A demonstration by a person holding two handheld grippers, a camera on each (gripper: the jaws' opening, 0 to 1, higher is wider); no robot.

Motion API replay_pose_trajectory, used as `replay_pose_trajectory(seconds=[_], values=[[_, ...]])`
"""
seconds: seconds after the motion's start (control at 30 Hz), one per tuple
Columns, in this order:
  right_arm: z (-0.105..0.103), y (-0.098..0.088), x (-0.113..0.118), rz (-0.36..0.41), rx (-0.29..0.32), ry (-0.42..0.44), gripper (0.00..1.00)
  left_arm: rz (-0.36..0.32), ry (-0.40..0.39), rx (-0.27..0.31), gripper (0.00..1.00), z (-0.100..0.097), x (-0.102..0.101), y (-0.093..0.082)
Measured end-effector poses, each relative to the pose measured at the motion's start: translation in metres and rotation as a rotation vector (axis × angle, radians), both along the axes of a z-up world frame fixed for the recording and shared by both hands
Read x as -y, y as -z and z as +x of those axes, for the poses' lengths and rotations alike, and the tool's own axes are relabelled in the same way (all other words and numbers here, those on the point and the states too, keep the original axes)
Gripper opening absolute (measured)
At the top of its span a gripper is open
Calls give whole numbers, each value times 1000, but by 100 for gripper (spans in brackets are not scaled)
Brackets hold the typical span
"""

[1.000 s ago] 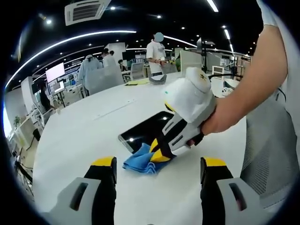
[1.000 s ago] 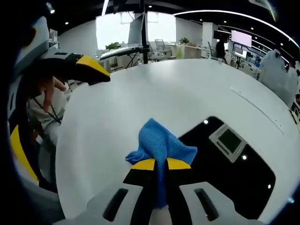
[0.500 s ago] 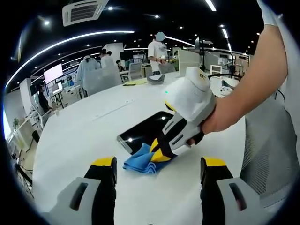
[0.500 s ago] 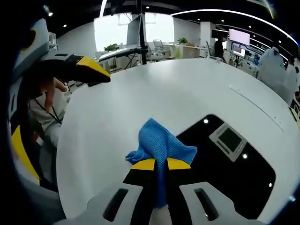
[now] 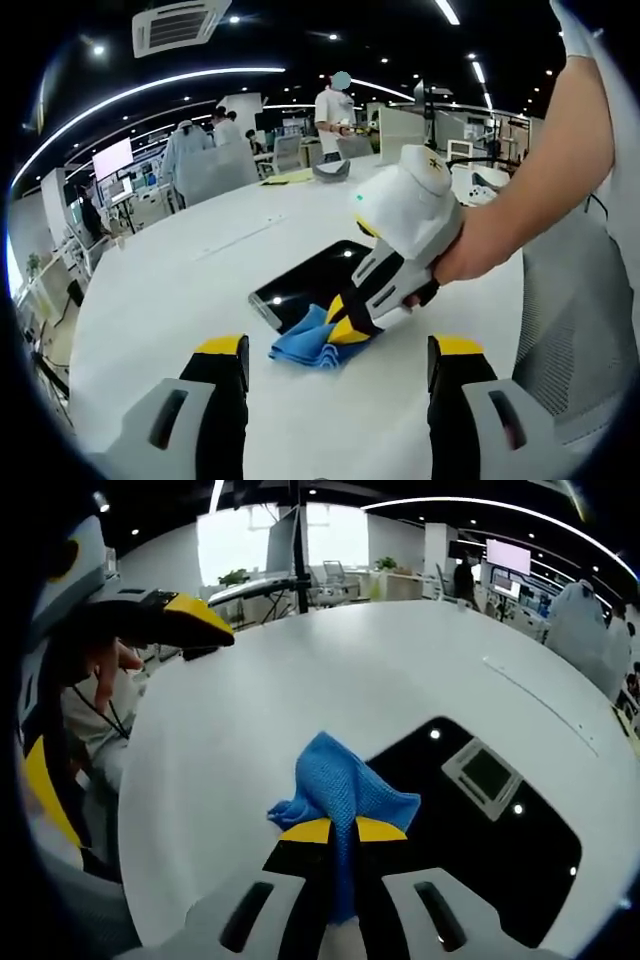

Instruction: Wipe the mirror surface with the cleaning cloth until all visible marks leave the cleaned area.

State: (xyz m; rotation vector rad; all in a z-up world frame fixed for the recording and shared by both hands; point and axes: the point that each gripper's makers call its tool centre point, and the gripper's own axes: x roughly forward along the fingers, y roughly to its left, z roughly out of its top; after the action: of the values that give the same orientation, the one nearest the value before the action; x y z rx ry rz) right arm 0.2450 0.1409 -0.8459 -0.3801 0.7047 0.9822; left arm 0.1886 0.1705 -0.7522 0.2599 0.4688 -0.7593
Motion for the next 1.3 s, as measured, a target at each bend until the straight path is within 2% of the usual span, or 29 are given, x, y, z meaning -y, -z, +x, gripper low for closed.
replay_pose_trajectory(seconds=[0.43,1.3], values=[[2,0,7,4,-3,6,1,7,9,2,73,0,2,-1],[8,0,31,22,-15,83,1,9,15,1,73,2,7,-2]])
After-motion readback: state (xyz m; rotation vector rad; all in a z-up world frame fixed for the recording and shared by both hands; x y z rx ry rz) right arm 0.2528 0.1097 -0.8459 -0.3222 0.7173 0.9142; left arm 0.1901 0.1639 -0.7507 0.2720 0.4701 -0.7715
